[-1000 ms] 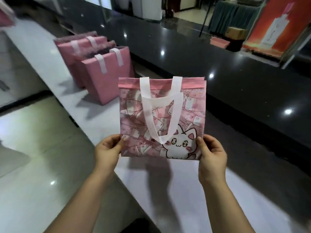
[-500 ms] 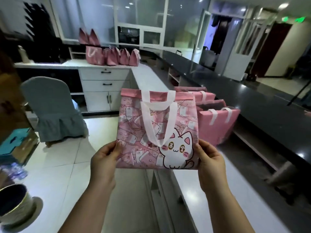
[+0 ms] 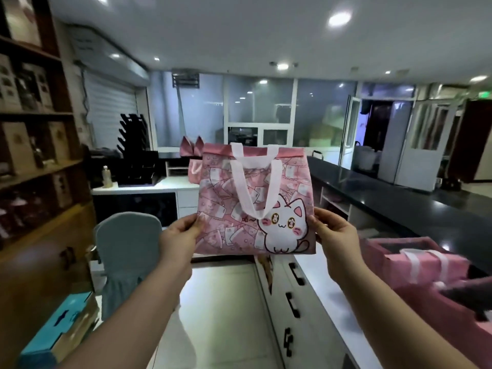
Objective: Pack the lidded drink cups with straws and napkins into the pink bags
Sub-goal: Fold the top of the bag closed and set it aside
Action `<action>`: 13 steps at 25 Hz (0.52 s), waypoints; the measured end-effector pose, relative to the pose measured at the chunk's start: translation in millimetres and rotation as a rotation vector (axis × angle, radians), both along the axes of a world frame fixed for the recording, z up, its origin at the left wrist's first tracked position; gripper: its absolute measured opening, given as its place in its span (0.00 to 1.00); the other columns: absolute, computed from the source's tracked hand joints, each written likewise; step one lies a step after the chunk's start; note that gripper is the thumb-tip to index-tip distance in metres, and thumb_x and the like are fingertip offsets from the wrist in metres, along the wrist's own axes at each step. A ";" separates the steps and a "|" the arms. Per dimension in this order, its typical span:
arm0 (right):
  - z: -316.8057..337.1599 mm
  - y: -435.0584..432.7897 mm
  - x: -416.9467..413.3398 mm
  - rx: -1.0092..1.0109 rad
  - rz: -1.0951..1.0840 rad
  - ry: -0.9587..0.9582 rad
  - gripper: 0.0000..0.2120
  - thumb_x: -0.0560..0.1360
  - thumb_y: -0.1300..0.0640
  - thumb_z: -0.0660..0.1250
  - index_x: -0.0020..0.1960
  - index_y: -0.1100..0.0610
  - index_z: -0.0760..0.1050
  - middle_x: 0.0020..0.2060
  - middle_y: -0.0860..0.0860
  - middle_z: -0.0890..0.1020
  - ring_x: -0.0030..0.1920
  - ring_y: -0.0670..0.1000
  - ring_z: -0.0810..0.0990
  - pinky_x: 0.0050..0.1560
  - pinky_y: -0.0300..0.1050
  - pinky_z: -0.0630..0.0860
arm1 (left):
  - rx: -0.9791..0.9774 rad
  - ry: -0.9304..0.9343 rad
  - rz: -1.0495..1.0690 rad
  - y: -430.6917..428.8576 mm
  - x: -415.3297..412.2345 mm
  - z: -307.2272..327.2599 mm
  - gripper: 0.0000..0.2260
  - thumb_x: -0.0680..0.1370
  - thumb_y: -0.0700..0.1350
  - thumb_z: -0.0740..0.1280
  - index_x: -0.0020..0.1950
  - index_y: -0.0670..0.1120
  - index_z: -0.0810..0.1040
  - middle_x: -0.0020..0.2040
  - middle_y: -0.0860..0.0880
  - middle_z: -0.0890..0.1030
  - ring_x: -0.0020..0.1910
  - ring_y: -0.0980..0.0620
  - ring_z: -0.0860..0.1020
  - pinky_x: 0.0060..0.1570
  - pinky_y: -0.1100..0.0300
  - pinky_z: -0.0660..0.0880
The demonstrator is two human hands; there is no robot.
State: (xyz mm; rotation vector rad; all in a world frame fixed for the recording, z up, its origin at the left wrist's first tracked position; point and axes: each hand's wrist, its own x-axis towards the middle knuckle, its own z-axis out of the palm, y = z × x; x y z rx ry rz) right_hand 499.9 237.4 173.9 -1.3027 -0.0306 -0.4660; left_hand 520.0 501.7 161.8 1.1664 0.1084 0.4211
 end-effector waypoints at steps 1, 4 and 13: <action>9.0 3.8 25.5 -0.032 -0.003 -0.013 0.07 0.75 0.65 0.68 0.50 0.57 0.81 0.44 0.56 0.85 0.43 0.54 0.84 0.39 0.45 0.82 | -0.017 -0.014 0.012 2.3 24.6 7.5 0.05 0.74 0.38 0.71 0.49 0.44 0.81 0.50 0.42 0.84 0.48 0.47 0.83 0.48 0.55 0.80; 34.8 3.7 96.4 -0.149 -0.042 -0.085 0.07 0.76 0.63 0.67 0.52 0.55 0.80 0.42 0.52 0.84 0.40 0.48 0.83 0.35 0.41 0.81 | 0.013 -0.112 0.106 -3.0 89.9 31.6 0.06 0.75 0.39 0.71 0.51 0.43 0.81 0.45 0.46 0.83 0.42 0.52 0.82 0.36 0.65 0.80; 110.2 -45.7 333.8 -0.213 0.046 -0.195 0.07 0.74 0.65 0.69 0.52 0.59 0.81 0.44 0.57 0.85 0.44 0.56 0.84 0.42 0.50 0.83 | 0.045 -0.259 0.077 -31.6 323.3 103.5 0.04 0.75 0.40 0.70 0.49 0.46 0.80 0.46 0.48 0.83 0.41 0.55 0.82 0.46 0.60 0.81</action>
